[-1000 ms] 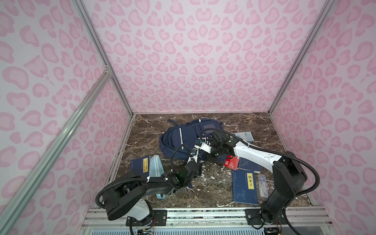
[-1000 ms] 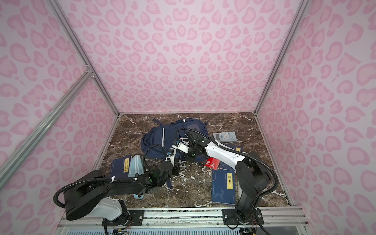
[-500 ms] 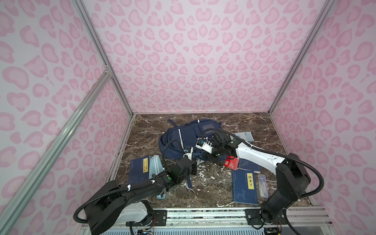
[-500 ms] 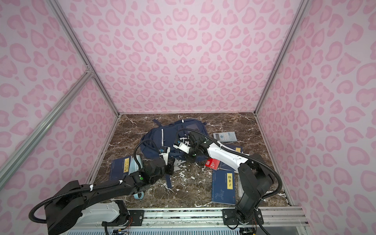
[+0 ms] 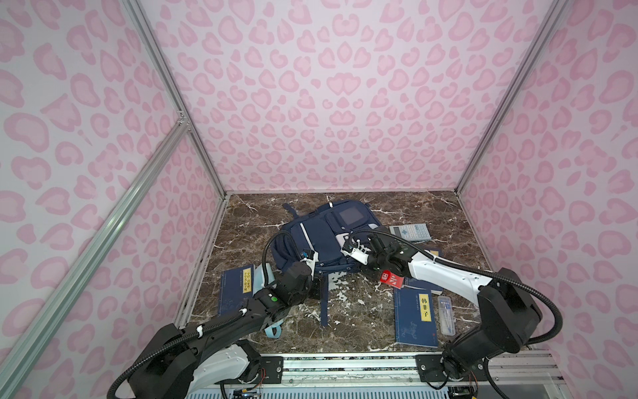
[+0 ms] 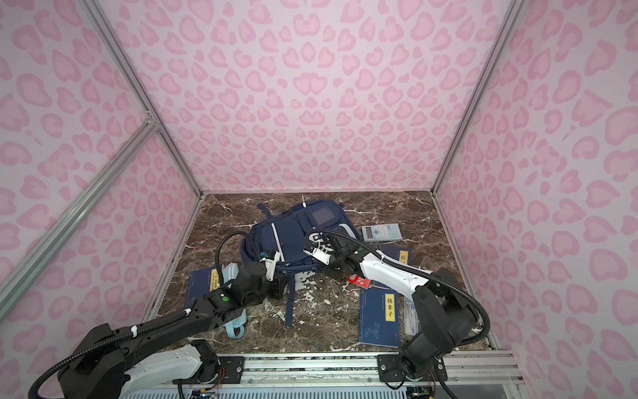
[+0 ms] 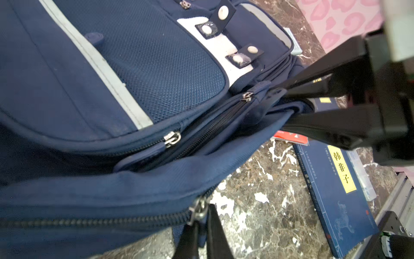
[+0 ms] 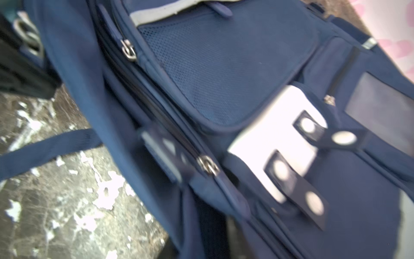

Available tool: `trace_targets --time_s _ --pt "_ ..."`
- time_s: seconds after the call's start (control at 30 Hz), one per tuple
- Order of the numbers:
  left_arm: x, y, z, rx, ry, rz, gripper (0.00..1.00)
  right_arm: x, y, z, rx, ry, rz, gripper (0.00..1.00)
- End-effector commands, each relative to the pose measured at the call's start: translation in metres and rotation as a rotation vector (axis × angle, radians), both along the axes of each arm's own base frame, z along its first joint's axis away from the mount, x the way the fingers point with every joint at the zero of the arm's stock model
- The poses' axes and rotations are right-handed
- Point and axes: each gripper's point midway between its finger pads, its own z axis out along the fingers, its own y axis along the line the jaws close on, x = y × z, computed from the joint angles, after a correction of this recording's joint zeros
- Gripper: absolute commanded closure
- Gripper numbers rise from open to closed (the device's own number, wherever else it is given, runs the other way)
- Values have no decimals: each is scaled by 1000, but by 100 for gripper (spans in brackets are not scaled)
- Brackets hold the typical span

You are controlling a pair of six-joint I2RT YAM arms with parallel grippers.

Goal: Pack books, pencil case, and school supplies into a backpack
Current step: Unzip the student bag at the center of the table.

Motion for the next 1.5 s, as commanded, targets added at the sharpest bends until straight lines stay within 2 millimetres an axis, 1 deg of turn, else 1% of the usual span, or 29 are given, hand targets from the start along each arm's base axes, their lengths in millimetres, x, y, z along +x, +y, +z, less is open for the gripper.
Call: trace_targets --time_s 0.0,0.03,0.1,0.17,0.27,0.33,0.4,0.43,0.47,0.5,0.53,0.57,0.67,0.73,0.8,0.9,0.97,1.03,1.1,1.13,1.17,1.2,1.23,1.27,1.3,1.33,1.37,1.4,1.47 --pt "-4 -10 6 -61 24 -28 96 -2 22 23 63 -209 81 34" --pt "-3 -11 8 -67 23 -27 96 -8 25 23 72 -224 110 32" --pt "-5 -19 14 -97 30 -53 96 -19 41 23 117 -222 167 30" --pt "-7 -27 20 -126 38 -79 96 -26 56 15 103 -216 212 28" --pt "-8 -33 24 -137 48 -94 96 -25 74 4 41 -223 230 28" --pt "-9 -37 26 -154 57 -106 96 -19 81 -1 25 -229 224 33" --pt "-11 -38 29 -173 65 -109 96 -17 83 -8 10 -216 231 47" --pt "-11 -37 30 -177 69 -102 96 -17 81 -11 1 -209 233 55" --pt "-12 -35 30 -178 71 -93 96 -20 76 -15 -4 -190 244 69" --pt "-12 -31 30 -177 76 -79 96 -21 70 -18 0 -174 247 85" --pt "-11 -28 31 -176 74 -67 96 -20 64 -20 1 -163 240 94" --pt "-10 -22 30 -159 71 -53 96 -21 57 -22 0 -149 236 99" --pt "-2 -1 27 -77 66 19 96 -20 42 -23 -23 -135 227 100" --pt "4 13 25 -77 84 61 96 -18 32 -25 -65 -130 222 100" --pt "12 28 28 -88 86 108 96 -16 24 -29 -89 -117 216 100" --pt "21 51 38 -92 60 177 96 -11 17 -27 -75 -118 210 100" --pt "29 66 40 -100 52 220 96 -7 15 -26 -77 -129 207 100" --pt "35 74 37 -114 57 233 97 -1 12 -23 -72 -141 197 100" --pt "37 73 33 -113 64 226 97 7 11 -21 -66 -153 182 100" --pt "36 68 33 -130 73 211 97 9 11 -20 -69 -153 180 100" --pt "33 63 34 -160 81 190 97 10 14 -18 -66 -148 167 93" --pt "31 58 36 -196 83 174 97 6 19 -12 -51 -133 153 79" --pt "28 53 37 -216 84 160 97 0 27 -4 -27 -123 148 69" --pt "25 48 40 -228 84 144 97 -10 39 7 8 -127 155 57" --pt "22 45 40 -230 86 135 97 -20 52 18 44 -159 171 44" --pt "20 42 41 -232 87 127 97 -26 60 23 63 -195 173 34" --pt "18 38 42 -234 88 117 97 -34 69 29 90 -227 187 29" --pt "16 34 43 -236 89 108 97 -39 78 31 117 -244 206 28" --pt "15 30 44 -234 90 94 97 -39 92 31 148 -242 193 28"
